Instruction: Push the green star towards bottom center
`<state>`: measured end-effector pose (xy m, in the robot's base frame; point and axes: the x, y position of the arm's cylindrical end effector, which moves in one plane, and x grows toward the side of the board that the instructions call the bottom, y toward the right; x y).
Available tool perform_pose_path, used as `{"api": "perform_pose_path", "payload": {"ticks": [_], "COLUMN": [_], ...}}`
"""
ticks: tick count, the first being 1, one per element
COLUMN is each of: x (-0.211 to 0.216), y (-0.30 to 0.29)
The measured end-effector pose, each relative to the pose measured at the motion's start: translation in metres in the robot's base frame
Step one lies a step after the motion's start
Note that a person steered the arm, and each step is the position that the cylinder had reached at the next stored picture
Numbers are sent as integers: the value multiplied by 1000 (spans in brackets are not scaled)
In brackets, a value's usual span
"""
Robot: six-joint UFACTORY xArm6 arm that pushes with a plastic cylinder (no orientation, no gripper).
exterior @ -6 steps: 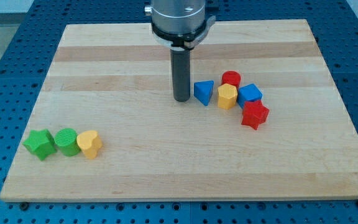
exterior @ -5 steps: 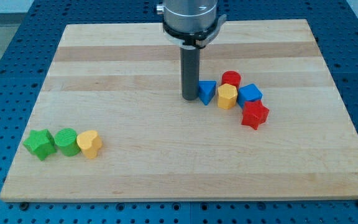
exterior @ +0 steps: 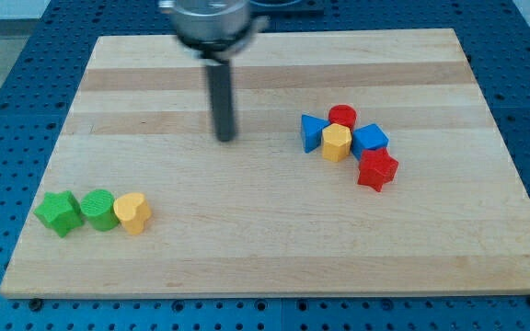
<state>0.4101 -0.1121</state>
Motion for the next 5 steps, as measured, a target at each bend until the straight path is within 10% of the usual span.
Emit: {"api": "perform_pose_path", "payload": {"ticks": [2, 5], "x": [48, 128], "y": [-193, -164]}}
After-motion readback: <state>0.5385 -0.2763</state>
